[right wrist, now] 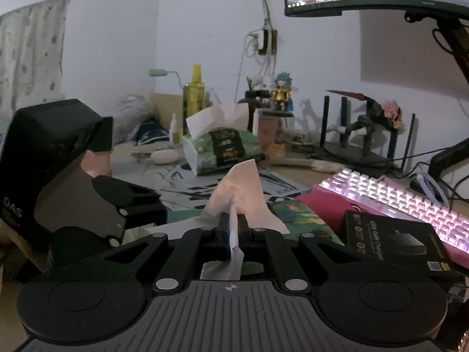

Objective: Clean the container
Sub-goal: 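Rub the white tissue across the pack top with the right gripper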

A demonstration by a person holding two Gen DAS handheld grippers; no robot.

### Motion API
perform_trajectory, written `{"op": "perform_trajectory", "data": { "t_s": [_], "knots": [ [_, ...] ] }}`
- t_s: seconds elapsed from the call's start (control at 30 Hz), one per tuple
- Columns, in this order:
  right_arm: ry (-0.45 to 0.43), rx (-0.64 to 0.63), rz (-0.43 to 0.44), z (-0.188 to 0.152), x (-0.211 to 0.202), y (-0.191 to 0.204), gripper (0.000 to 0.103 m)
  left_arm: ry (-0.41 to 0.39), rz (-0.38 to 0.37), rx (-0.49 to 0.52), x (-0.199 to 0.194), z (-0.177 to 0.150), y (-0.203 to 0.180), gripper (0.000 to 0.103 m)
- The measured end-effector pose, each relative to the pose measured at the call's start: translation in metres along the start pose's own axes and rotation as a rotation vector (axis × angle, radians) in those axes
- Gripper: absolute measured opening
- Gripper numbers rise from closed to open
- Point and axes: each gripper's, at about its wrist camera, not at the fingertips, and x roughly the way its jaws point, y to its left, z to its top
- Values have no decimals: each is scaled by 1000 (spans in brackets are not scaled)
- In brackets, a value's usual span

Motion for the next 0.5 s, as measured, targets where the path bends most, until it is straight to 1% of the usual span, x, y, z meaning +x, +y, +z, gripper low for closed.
{"op": "perform_trajectory", "data": {
  "t_s": [0.2, 0.5],
  "knots": [
    [0, -5, 13, 0, 0, 2, 6, 0, 0, 0, 0, 0, 0, 103],
    [2, 10, -45, 0, 1, -5, 6, 0, 0, 0, 0, 0, 0, 103]
  ]
}}
